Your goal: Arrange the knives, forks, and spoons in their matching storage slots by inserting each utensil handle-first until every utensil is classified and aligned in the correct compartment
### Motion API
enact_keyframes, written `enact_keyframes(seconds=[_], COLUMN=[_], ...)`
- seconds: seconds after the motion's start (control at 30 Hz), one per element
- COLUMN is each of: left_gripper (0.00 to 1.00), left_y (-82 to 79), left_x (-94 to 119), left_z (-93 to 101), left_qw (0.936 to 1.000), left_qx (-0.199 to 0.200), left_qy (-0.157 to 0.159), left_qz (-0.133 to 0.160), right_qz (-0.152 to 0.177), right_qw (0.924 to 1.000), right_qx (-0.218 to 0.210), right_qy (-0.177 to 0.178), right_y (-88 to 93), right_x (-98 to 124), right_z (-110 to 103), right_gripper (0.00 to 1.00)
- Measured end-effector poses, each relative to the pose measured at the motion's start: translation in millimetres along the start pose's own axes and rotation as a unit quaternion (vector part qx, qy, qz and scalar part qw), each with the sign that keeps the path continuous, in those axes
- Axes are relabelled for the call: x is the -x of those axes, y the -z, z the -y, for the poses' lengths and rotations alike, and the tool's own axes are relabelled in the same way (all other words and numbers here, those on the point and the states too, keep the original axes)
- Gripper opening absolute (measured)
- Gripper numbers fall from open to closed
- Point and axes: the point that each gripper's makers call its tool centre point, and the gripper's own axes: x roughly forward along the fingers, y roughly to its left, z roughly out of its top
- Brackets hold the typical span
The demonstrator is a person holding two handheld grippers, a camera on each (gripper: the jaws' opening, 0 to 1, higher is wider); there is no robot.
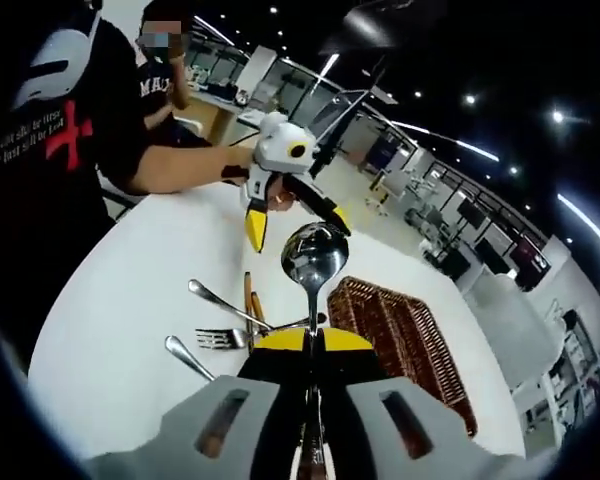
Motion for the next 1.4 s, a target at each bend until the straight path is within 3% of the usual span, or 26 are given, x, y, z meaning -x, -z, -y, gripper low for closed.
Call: enact_keyframes(seconds=[0.33,1.17,1.4], left_gripper=[1.00,1.00,1.00], left_y=[3.7,9.0,6.5], left_x=[0,8,9], left_z=[-2.9,-13.9,-16.1], left_qw=[0.9999,0.9990,0.9989], left_qx=[0.006,0.009,0.007], left_qy=[-0.001,-0.029,-0.037], left_qz=[-0.010,-0.034,-0.030], right_qz=[-0.027,-0.036,-0.034], right_qw=[0.9995,0.9987,0.9992], right_qx=[0.005,0.012,0.005], right_qy=[-0.012,-0.034,-0.022], right_y=[8.2,9.7,12.5], right_x=[-7,-23,-27], right_z=[-2,-2,7], right_gripper=[0.01,0.00,0.01])
